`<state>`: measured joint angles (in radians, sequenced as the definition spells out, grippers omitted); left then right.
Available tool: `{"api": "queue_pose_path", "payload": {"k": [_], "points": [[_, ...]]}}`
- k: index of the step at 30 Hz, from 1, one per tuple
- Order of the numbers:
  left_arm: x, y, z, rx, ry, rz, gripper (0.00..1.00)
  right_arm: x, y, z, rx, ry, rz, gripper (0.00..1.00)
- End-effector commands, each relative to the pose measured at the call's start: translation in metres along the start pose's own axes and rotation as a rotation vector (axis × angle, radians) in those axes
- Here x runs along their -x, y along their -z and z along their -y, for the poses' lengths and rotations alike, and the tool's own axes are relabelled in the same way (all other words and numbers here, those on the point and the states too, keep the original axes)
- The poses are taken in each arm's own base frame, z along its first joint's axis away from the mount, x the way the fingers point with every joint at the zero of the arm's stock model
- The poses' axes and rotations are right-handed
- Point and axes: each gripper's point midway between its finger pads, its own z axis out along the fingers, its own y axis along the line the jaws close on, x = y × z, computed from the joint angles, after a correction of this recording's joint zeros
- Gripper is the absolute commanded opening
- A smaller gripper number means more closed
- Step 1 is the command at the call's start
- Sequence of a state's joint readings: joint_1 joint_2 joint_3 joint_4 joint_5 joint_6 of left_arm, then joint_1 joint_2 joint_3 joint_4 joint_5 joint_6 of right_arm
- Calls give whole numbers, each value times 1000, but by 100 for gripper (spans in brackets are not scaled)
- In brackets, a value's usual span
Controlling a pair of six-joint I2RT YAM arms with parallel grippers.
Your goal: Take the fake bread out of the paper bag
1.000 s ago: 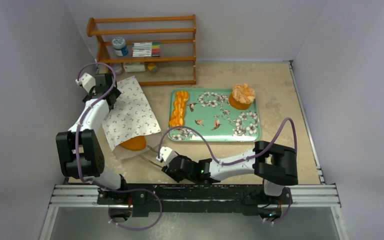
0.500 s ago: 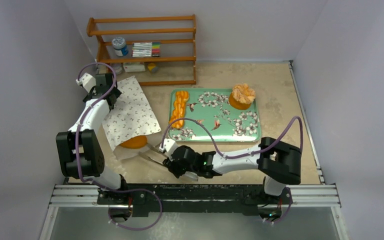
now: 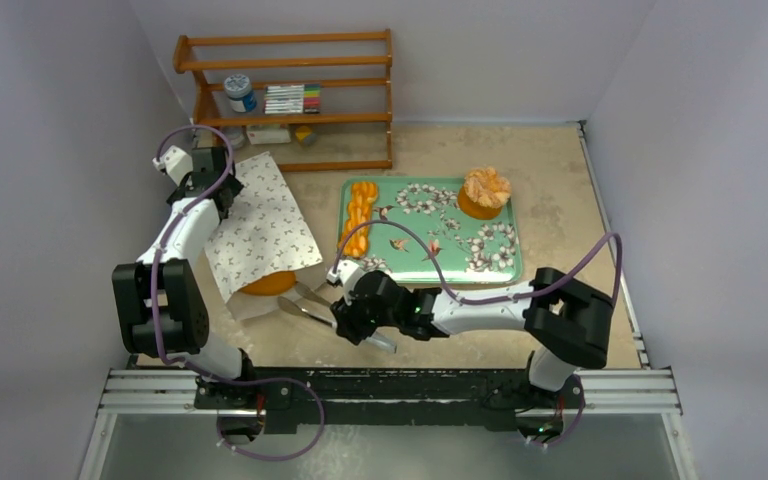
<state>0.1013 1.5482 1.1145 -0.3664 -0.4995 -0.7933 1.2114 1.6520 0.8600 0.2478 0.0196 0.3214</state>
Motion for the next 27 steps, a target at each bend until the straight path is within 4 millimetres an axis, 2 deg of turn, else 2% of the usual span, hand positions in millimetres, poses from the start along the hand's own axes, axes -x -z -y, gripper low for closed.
{"api": "queue_pose_path", "payload": {"k": [1, 13, 20, 27], "points": [[22, 13, 18, -55, 37, 49, 81, 29, 5, -14, 77, -47, 76, 51], [17, 10, 19, -50, 29, 44, 81, 12, 3, -8, 75, -86, 39, 51], [16, 10, 21, -52, 26, 46, 81, 8, 6, -2, 84, -124, 39, 52], [16, 10, 22, -53, 27, 47, 81, 17, 4, 1, 102, -145, 55, 52]]}}
